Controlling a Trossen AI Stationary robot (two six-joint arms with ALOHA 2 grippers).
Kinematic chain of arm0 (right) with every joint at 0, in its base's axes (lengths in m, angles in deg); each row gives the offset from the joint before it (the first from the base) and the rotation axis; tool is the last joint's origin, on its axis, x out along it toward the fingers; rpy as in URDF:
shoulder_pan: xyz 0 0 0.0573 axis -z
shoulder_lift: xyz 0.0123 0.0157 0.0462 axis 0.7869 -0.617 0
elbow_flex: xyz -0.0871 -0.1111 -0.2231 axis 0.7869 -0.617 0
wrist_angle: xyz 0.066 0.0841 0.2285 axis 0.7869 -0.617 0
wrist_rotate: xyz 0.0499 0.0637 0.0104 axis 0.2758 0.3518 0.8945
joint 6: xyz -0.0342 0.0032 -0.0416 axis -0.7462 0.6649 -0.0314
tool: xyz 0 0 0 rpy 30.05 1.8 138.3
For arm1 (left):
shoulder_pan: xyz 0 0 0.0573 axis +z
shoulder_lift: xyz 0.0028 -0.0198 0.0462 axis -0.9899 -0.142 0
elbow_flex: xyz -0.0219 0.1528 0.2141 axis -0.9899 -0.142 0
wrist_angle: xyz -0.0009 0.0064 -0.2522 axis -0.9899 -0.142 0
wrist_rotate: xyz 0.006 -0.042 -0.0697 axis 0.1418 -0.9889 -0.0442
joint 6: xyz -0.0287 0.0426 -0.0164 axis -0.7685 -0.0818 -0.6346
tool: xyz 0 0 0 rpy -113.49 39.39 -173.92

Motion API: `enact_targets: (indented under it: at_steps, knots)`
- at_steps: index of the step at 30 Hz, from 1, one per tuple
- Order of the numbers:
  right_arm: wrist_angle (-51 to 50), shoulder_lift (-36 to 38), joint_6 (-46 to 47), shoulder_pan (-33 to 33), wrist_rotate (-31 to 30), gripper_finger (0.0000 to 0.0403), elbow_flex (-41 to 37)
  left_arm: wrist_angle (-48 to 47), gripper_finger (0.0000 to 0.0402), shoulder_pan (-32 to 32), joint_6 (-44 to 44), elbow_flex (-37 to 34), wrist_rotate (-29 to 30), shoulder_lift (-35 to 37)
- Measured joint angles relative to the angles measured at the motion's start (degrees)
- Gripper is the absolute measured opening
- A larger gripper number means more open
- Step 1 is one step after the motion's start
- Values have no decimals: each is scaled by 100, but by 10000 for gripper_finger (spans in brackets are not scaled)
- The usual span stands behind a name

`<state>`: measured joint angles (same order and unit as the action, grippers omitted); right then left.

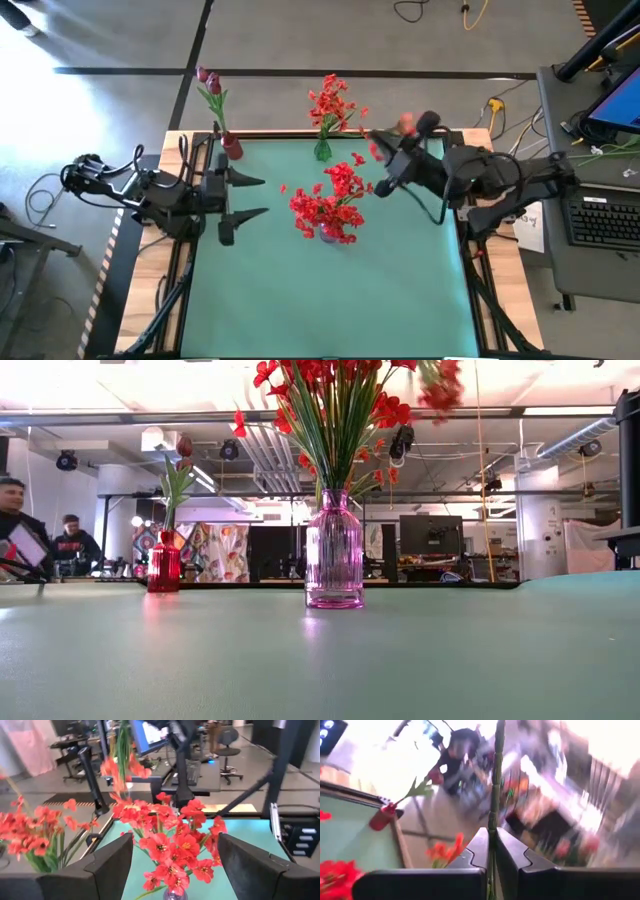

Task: Sort flowers into vase by color
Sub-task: Put the orange flowers into the green vase

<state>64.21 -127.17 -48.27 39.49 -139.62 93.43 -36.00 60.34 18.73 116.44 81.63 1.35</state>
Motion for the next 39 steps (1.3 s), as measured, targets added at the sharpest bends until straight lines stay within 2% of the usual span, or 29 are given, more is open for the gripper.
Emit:
enact_targets:
  at_steps: [3, 6, 10, 14, 19, 23, 27, 33, 39]
  knots:
    - [684, -165, -1741, 9, 647, 13, 0, 2, 275, 2, -352, -5, 183, -13]
    - [1259, -371, -2991, 33, 1170, 13, 0, 45, 275, 2, -722, -5, 288, -9]
    - [1832, -693, -3805, 96, 1710, 13, -4, 470, 275, 31, -841, -18, 295, -35]
    - [1909, -973, -4734, 170, 2348, 13, -4, 910, 275, 101, -756, -4, 86, -79]
    - [1905, -1375, -6149, 176, 2558, 13, -4, 984, 275, 212, -761, 142, -341, 1]
    - [2275, -1712, -7154, 176, 2632, 13, -4, 984, 275, 275, -951, 210, -356, 4]
    - [2685, -2040, -8052, 176, 3121, 13, -4, 985, 275, 341, -986, 240, -358, -56]
    - [2987, -2467, -8602, 197, 3283, 13, -4, 995, 275, 385, -800, 240, -813, -242]
    - [3238, -2689, -9130, 238, 3265, 13, -4, 972, 275, 604, -632, 240, -811, -431]
